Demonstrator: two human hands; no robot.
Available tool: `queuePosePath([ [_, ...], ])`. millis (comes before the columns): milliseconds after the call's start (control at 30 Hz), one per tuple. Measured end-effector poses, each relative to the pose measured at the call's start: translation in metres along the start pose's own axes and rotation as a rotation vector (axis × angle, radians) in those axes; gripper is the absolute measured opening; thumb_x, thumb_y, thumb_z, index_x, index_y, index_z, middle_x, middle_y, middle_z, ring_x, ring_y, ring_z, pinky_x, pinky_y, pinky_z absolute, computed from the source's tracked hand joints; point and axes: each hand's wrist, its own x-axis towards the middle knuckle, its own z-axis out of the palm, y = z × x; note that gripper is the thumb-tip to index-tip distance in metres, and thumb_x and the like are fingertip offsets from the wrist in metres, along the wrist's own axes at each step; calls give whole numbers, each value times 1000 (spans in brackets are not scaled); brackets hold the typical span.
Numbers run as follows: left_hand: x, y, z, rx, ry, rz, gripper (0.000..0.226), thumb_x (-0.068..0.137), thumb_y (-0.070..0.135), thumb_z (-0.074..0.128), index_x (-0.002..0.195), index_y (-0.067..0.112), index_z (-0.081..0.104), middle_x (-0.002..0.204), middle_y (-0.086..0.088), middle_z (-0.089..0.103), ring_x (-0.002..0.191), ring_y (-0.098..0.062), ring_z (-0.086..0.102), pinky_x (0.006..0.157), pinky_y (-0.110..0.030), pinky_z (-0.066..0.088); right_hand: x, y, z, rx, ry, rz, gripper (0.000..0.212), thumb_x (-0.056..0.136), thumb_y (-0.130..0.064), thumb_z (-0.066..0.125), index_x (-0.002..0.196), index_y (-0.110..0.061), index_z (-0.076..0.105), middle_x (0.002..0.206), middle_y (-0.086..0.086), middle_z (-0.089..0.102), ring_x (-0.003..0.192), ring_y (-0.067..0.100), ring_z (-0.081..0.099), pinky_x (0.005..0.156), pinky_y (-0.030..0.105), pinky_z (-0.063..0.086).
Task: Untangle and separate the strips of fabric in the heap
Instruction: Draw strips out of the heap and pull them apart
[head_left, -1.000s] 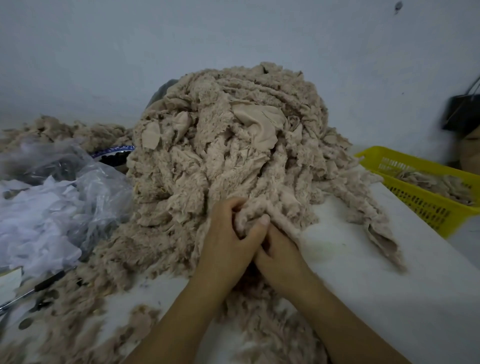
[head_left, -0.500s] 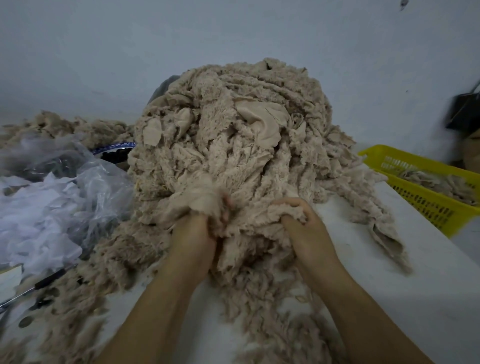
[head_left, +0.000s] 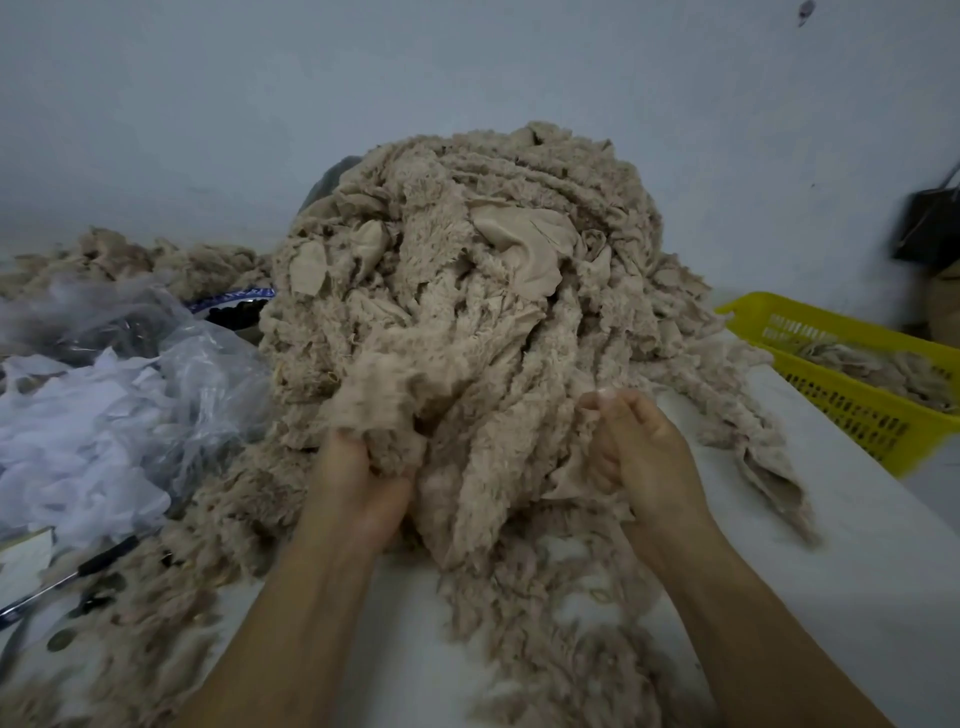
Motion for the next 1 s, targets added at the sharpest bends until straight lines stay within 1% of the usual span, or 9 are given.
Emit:
queuePosePath([
  [100, -4, -11, 2, 29, -34, -37, 31, 86, 22, 53, 58, 18, 65, 54, -1, 49, 50, -10, 44, 54, -24, 38, -3, 3, 1, -184, -80, -87, 54, 86, -70, 46, 80, -26, 76, 59, -3, 60, 53, 8, 55, 53, 17, 46],
  [167, -7, -27, 4, 202, 6, -18, 44, 90, 8, 50, 50, 20, 63, 49, 4, 49, 44, -10, 45, 50, -26, 40, -6, 7, 8, -365, -176, -190, 46, 85, -75, 42, 88, -41, 74, 91, -16, 70, 85, -3, 64, 73, 7, 46],
  [267, -13, -38, 7, 560, 75, 53, 28, 95, 1, 55, 76, 18, 66, 70, 1, 66, 65, -13, 63, 68, -30, 55, -10, 10, 18, -476, -294, -186, 28, 77, -73, 52, 103, -66, 56, 109, -26, 58, 97, -6, 57, 78, 7, 45],
  [367, -18, -42, 6, 1005, -174, 200, 20, 92, 16, 67, 93, 36, 62, 96, 1, 67, 82, -9, 65, 75, -30, 57, -12, 14, 22, -474, -320, -153, 14, 85, -65, 57, 98, -69, 53, 101, -29, 62, 87, -8, 61, 70, 9, 48],
  [500, -21, -41, 7, 1220, -392, 225, 6, 92, 44, 55, 90, 40, 58, 90, 14, 57, 76, -2, 56, 67, -16, 46, -7, 10, 13, -333, -242, -51, 18, 84, -61, 56, 82, -44, 62, 79, 7, 65, 66, 24, 63, 60, 36, 54],
  [633, -21, -40, 5, 1218, -371, 309, 21, 91, 66, 49, 100, 49, 58, 104, 23, 55, 94, 3, 56, 79, -9, 43, 11, 3, -8, 262, 19, -28, 17, 101, -31, 52, 93, -24, 64, 74, 0, 68, 66, 10, 66, 54, 23, 52],
  [733, -16, -41, 2, 1343, -280, 332, 24, 91, 57, 54, 112, 46, 51, 115, 27, 45, 101, 6, 49, 81, -5, 41, 23, -2, -30, 629, 197, 27, 42, 99, -50, 46, 123, -16, 50, 105, 3, 71, 97, 15, 72, 73, 23, 57],
  [900, -10, -48, -1, 1582, -220, 409, 16, 96, 34, 58, 90, 29, 44, 96, 13, 42, 88, -11, 43, 70, -23, 32, 14, 21, -6, -12, 131, 153, 31, 96, -40, 56, 94, -11, 67, 70, 0, 65, 55, 10, 60, 47, 26, 48],
  [1000, -12, -49, 0, 1427, -225, 469, 21, 99, 27, 56, 82, 18, 49, 80, 7, 44, 73, -10, 43, 62, -24, 33, 5, 25, 10, -400, -82, 24, 42, 87, -68, 51, 80, -28, 63, 59, -8, 60, 52, 6, 56, 49, 22, 46],
])
